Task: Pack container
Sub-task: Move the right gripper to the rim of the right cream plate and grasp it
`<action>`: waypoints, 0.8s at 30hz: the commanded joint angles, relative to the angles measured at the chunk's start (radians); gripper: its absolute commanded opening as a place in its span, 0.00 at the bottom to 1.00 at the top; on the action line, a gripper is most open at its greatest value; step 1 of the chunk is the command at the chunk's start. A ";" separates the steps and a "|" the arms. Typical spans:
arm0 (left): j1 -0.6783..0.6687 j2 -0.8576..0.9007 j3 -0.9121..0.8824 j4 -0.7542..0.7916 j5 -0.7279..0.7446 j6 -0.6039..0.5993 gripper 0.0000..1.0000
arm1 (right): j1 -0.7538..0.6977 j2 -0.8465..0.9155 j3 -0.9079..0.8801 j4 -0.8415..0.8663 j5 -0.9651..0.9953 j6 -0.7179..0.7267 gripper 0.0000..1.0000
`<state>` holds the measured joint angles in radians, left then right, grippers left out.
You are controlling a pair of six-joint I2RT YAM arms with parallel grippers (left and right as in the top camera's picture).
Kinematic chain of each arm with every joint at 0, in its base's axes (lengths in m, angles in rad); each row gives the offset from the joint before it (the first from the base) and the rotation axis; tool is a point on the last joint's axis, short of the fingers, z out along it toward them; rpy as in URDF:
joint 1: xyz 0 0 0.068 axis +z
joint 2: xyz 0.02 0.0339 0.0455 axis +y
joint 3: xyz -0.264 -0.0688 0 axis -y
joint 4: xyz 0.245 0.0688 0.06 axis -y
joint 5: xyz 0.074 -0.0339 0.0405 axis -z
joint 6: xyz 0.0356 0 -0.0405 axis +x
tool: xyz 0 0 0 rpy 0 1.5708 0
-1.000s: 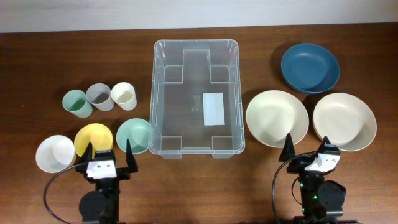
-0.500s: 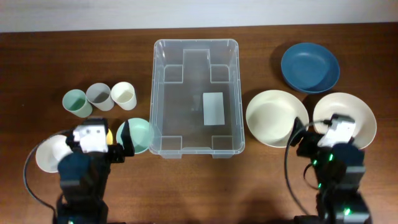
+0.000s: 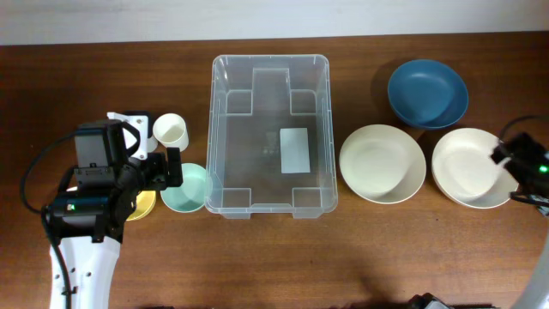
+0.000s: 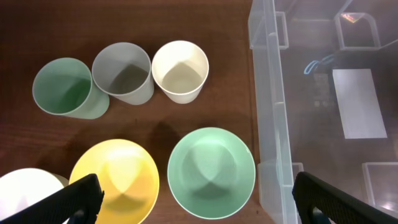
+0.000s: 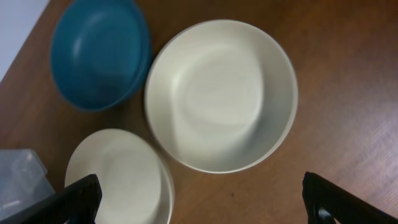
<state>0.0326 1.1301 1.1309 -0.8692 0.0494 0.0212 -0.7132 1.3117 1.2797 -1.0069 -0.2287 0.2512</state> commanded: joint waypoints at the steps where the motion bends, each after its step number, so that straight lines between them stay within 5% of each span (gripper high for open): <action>1: 0.005 -0.001 0.029 0.004 0.008 -0.006 1.00 | -0.118 0.086 0.014 0.000 -0.097 -0.064 0.99; 8: 0.005 -0.001 0.029 0.032 0.007 -0.006 1.00 | -0.220 0.260 -0.054 0.045 -0.143 -0.110 0.99; 24: 0.005 -0.001 0.029 0.049 0.007 -0.006 1.00 | -0.229 0.355 -0.381 0.516 -0.218 -0.057 0.99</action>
<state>0.0326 1.1297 1.1374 -0.8249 0.0494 0.0212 -0.9394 1.6451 0.9607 -0.5518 -0.4263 0.1547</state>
